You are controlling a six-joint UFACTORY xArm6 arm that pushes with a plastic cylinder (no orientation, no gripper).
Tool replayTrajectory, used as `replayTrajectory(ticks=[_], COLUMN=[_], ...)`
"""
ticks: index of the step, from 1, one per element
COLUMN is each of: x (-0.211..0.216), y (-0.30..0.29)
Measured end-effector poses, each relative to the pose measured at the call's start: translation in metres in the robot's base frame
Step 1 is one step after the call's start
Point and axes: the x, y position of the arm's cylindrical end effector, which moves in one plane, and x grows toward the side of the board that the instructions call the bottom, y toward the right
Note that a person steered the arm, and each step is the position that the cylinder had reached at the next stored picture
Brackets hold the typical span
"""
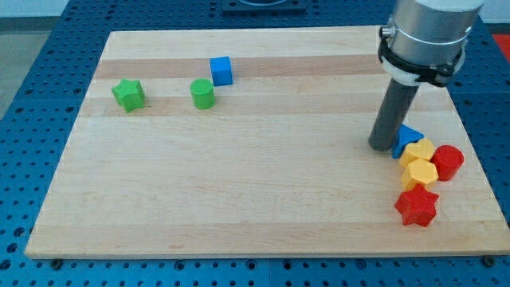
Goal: Keep the blue cube to the right of the green circle
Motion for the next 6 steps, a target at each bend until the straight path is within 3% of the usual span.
replayTrajectory(ticks=[1, 2, 3, 4, 5, 6], x=[-0.033, -0.072, -0.087, -0.174, -0.214, -0.166], y=[-0.037, -0.018, -0.067, -0.124, -0.197, -0.246])
